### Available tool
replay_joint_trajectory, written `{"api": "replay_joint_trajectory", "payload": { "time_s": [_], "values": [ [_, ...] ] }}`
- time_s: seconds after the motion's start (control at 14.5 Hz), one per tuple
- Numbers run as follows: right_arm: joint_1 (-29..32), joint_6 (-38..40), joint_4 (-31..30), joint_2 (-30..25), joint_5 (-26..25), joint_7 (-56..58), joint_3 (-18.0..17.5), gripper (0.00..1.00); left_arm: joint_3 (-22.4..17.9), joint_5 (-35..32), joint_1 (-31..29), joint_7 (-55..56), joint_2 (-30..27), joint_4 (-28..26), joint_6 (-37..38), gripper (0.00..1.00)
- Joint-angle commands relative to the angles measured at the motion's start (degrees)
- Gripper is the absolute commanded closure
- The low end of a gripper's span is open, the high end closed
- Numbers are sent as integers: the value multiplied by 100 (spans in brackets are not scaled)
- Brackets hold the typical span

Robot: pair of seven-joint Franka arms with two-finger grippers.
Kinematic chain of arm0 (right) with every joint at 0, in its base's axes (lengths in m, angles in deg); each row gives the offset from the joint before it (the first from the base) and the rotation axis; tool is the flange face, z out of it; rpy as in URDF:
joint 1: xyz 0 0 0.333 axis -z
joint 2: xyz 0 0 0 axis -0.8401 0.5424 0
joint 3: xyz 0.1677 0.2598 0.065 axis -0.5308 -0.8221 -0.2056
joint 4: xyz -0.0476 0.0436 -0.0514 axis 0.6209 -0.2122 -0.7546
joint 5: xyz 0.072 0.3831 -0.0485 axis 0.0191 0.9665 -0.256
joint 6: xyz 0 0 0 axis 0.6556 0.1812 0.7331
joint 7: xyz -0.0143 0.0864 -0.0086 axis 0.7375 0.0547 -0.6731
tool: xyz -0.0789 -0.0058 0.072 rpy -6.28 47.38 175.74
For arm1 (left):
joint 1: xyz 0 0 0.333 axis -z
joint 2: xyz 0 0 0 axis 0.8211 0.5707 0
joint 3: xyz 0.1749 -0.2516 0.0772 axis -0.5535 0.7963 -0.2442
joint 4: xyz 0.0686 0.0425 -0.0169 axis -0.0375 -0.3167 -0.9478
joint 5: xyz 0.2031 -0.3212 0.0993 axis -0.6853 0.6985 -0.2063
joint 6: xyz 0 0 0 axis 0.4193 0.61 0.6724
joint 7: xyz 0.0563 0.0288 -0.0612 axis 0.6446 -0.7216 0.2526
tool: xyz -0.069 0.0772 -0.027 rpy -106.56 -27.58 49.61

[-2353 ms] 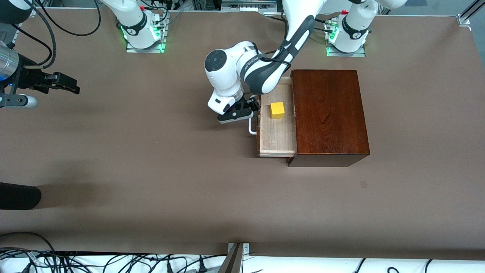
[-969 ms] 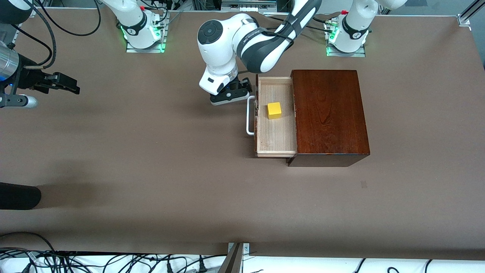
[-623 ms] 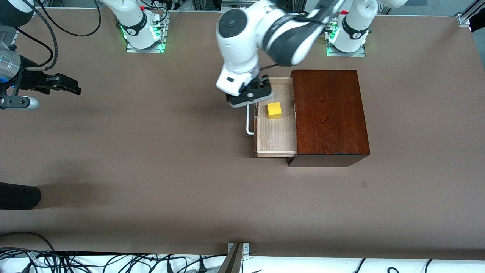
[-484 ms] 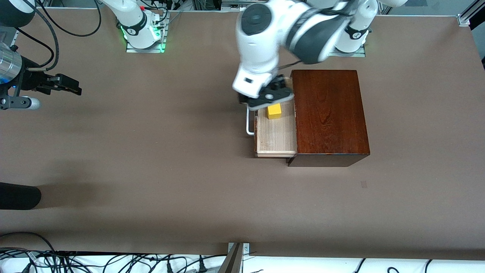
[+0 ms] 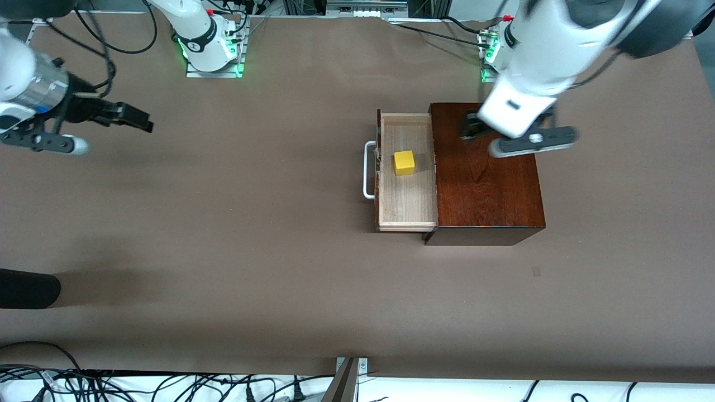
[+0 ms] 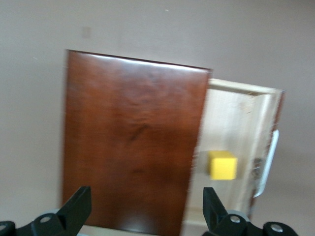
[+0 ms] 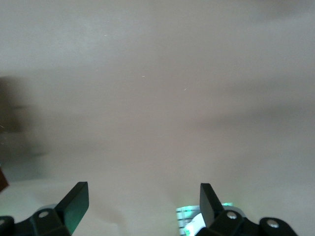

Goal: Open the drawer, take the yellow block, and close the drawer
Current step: 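Release the handle and raise the left gripper while the right gripper reaches out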

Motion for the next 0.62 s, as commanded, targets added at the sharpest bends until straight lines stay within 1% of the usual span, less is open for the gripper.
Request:
{"api": "replay_joint_trajectory", "payload": {
  "time_s": [0.0, 0.07, 0.28, 0.35, 0.55],
  "values": [
    [23, 65, 124, -67, 337, -1101, -512, 0, 23, 162, -577, -986, -698, -635, 64, 0],
    [23, -5, 142, -50, 479, -1558, -705, 0, -117, 162, -683, -1302, -865, -784, 64, 0],
    [-205, -583, 142, 64, 463, -2806, -1311, 0, -705, 162, -728, -2217, -1244, -1171, 64, 0],
    [-362, -786, 142, 187, 436, -3289, -1400, 0, -872, 162, -771, -2463, -1340, -1251, 64, 0],
    [-1143, -1593, 142, 582, 340, -4564, -1410, 0, -909, 136, -1000, -2790, -1482, -1366, 73, 0]
  ]
}}
